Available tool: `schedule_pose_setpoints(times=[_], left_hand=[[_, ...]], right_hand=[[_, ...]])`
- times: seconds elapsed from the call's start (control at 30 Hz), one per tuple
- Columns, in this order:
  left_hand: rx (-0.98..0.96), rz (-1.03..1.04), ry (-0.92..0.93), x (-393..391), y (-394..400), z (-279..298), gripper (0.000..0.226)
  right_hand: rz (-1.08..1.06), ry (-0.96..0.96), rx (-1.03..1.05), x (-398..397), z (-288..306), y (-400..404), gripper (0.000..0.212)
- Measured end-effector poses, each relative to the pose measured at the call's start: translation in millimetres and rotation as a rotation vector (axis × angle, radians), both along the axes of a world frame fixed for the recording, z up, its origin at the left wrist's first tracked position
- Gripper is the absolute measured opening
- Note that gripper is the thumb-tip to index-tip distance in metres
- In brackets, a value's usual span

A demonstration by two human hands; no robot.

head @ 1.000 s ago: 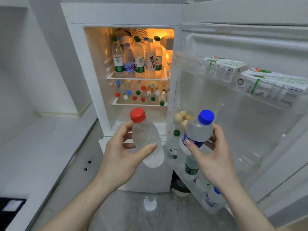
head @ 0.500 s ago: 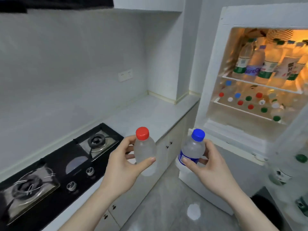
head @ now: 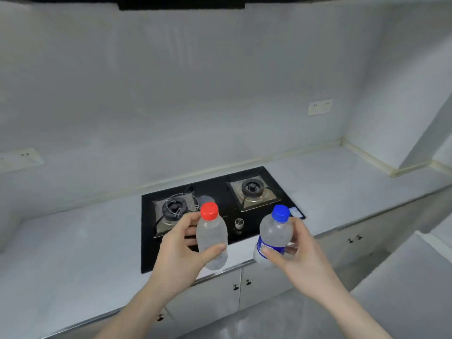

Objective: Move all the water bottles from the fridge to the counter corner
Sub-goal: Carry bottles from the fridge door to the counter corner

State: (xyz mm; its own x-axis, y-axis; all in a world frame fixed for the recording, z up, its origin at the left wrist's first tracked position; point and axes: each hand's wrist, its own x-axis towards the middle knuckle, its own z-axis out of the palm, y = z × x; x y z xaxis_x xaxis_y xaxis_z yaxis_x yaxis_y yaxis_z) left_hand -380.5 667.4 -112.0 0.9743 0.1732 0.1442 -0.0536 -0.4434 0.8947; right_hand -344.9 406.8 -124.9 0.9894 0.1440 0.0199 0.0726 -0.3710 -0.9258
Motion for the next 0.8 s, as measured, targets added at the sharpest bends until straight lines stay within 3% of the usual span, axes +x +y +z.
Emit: schedule_pose_setpoints(times=[0.37, 0.53, 0.8], left_hand=[[-0.026, 0.53, 0.101, -71, 101, -33, 0.06], [-0.057, 0.765, 0.12, -132, 140, -34, 0.058], [-0.048, 1.075, 0.087, -242, 239, -44, 0.054]], right_hand=[[0.544, 0.007, -0.098, 55, -34, 142, 0.056], [0.744, 0.053, -0.122, 39, -47, 226, 0.058], [1.078, -0.001, -0.175, -28, -41, 391, 0.044]])
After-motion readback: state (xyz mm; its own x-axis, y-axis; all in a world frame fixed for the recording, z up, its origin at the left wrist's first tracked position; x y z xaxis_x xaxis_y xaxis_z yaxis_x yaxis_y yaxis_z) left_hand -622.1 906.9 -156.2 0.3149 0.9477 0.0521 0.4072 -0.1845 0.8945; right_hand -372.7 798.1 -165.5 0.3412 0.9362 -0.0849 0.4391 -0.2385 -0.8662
